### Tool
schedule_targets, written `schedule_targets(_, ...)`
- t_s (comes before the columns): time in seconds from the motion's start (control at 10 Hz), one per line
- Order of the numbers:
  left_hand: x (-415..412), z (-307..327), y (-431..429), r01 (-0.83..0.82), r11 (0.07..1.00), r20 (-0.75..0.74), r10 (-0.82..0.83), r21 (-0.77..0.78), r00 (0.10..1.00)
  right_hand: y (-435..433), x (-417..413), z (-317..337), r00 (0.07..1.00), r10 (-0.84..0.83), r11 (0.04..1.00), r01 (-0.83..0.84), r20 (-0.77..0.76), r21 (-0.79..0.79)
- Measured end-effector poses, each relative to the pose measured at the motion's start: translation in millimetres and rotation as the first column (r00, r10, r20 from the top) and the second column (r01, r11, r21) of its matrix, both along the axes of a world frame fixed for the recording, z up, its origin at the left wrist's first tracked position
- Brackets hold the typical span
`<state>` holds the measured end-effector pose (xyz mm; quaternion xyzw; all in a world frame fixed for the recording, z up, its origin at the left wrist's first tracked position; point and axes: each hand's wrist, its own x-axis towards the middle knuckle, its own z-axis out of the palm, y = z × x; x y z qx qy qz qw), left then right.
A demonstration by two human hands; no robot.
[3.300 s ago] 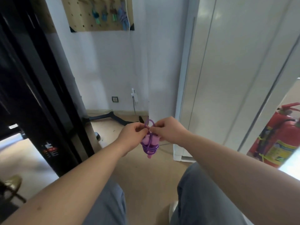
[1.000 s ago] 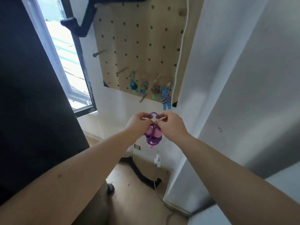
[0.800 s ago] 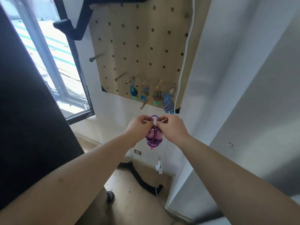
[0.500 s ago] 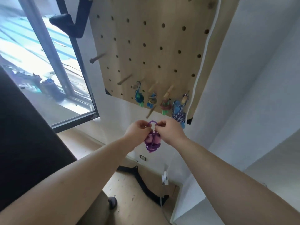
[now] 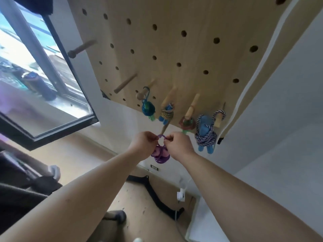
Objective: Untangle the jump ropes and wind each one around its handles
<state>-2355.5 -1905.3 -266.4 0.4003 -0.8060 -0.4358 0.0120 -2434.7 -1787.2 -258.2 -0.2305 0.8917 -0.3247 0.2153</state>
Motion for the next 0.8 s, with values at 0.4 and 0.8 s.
schedule_targets(0.4, -51.0, -20.1, -39.1, 0.113, 0.994, -0.005, -0.113, -0.013, 0.994, -35.3, -34.8, -30.6, 0.992, -0.117, 0.993, 0.117, -0.043, -0.001)
schedule_targets(0.8, -36.4, -31.8, -50.6, 0.02, 0.986, 0.027, -0.024, 0.164, 0.999, -27.1, -38.6, -23.4, 0.99, -0.073, 0.991, 0.058, 0.124, 0.124)
